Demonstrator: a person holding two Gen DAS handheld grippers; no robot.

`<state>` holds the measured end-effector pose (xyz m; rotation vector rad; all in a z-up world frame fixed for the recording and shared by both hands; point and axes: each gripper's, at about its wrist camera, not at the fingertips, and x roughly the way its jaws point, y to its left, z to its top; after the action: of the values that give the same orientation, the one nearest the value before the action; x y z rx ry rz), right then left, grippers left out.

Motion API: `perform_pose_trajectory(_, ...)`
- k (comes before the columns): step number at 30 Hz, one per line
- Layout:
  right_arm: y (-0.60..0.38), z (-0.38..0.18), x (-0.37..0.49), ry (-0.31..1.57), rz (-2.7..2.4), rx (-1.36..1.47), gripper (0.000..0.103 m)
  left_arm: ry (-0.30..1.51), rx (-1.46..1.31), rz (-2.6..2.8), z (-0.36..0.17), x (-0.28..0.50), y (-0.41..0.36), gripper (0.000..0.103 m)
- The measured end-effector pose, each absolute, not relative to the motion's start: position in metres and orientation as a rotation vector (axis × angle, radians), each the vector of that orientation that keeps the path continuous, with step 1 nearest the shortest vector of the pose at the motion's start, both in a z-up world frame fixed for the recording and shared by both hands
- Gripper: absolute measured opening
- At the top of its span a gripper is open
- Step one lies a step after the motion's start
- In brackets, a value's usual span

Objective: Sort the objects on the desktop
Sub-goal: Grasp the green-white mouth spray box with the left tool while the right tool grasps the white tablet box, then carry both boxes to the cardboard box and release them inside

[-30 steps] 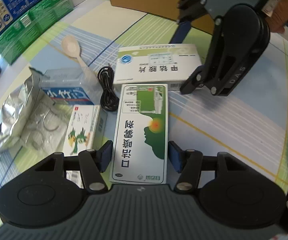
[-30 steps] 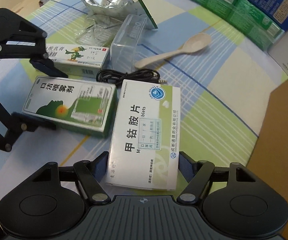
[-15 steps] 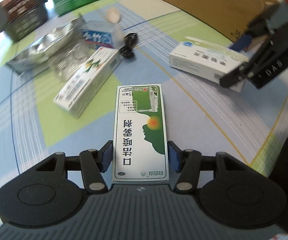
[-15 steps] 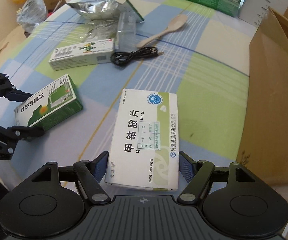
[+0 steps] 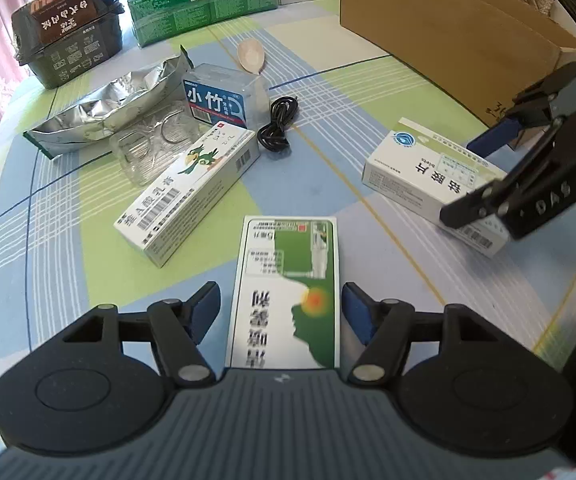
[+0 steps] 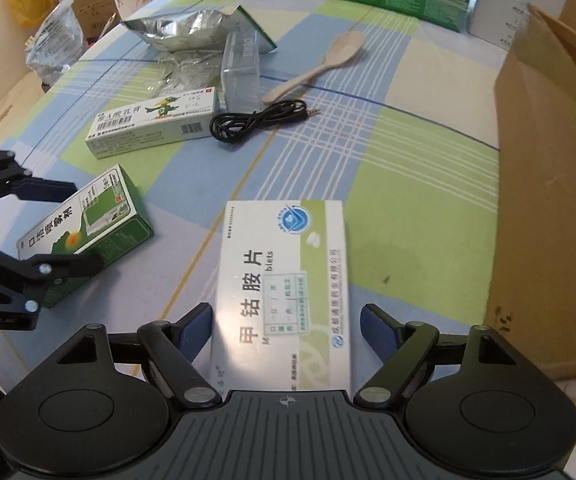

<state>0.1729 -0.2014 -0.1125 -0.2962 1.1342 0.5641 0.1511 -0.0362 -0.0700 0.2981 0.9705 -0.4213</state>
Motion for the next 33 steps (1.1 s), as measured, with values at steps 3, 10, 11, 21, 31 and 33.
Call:
perform_pose_trajectory(3, -0.196, -0.117, 0.173, 1.131, 0.572, -0.316, 0.078, 0.975, 0.291, -0.424, -0.072, 0.154, -0.040, 0.060)
perform_pose_trajectory(10, -0.192, -0.119, 0.177, 1.118, 0.551, -0.323, 0.068, 0.991, 0.286, -0.414, -0.075, 0.154, -0.040, 0.052)
perform_pose_trajectory(11, -0.192, -0.119, 0.177, 1.118, 0.550, -0.323, 0.068, 0.993, 0.285, -0.414, -0.075, 0.154, -0.040, 0.051)
perform_pose_trajectory(21, -0.198, -0.088, 0.165, 1.056, 0.548, -0.280, 0.068, 1.001, 0.269, -0.367, -0.056, 0.148, -0.043, 0.050)
perform_pose_trajectory(31, -0.208, -0.027, 0.154, 0.978, 0.546, -0.208, 0.068, 0.967, 0.262, -0.309, -0.008, 0.142, -0.055, 0.050)
perform_pose_trajectory(33, -0.212, -0.013, 0.151, 0.955, 0.538, -0.206, 0.068, 0.953, 0.261, -0.302, 0.004, 0.140, -0.061, 0.050)
